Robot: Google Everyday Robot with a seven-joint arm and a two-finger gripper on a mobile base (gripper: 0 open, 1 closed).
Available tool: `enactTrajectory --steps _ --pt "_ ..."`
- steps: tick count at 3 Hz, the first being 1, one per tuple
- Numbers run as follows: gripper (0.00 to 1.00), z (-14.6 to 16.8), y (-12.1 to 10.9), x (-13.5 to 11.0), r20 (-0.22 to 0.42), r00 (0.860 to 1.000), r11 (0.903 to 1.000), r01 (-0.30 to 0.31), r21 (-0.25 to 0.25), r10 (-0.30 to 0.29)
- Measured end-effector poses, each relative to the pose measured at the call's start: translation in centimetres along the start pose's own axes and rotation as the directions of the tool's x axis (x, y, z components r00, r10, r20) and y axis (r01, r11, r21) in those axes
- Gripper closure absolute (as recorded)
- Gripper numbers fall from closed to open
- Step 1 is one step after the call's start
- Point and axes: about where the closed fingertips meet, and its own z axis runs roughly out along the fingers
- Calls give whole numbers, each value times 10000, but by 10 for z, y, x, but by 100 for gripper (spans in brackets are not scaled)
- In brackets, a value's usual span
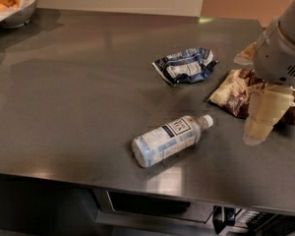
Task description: Pick blue plastic bottle
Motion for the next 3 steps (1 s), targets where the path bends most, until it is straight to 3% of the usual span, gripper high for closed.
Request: enactTrajectory --steps 1,2,3 --pt "0 38 19 -24 231 9950 9918 992 -811 -977" --pt "0 78 39 -47 568 9814 9687 1901 -1599 -1832" --pt "0 109 44 -68 914 9675 9465 2500 -2041 -2358"
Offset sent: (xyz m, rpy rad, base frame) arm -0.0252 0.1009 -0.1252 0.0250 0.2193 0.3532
